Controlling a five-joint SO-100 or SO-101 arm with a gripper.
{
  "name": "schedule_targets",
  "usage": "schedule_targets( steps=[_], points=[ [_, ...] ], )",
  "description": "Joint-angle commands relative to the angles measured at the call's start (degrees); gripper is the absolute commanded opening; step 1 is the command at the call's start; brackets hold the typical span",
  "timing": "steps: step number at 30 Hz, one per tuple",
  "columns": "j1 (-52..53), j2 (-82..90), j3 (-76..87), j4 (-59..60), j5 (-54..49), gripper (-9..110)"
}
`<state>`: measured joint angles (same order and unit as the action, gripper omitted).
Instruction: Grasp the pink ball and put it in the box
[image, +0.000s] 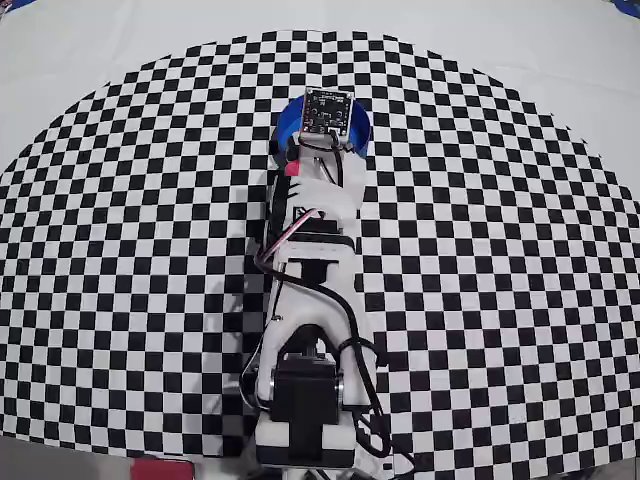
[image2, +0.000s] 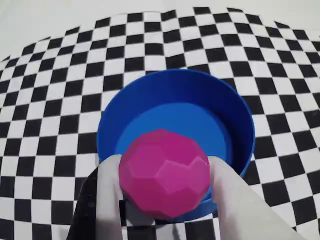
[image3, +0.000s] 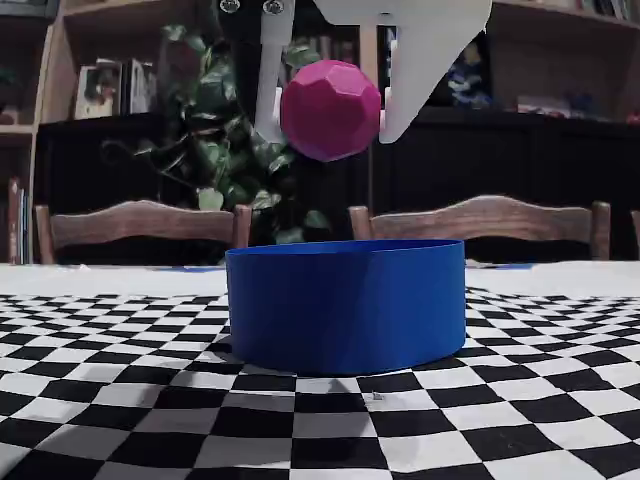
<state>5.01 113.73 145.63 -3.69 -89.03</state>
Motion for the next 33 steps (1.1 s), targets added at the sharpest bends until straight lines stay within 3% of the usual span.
schedule_targets(
  steps=[1,33],
  points=[
    [-0.35,-0.70,-3.52,-0.53,-0.35,0],
    [0.26,-13.36,-14.15,-0.53,-0.35,0]
  ],
)
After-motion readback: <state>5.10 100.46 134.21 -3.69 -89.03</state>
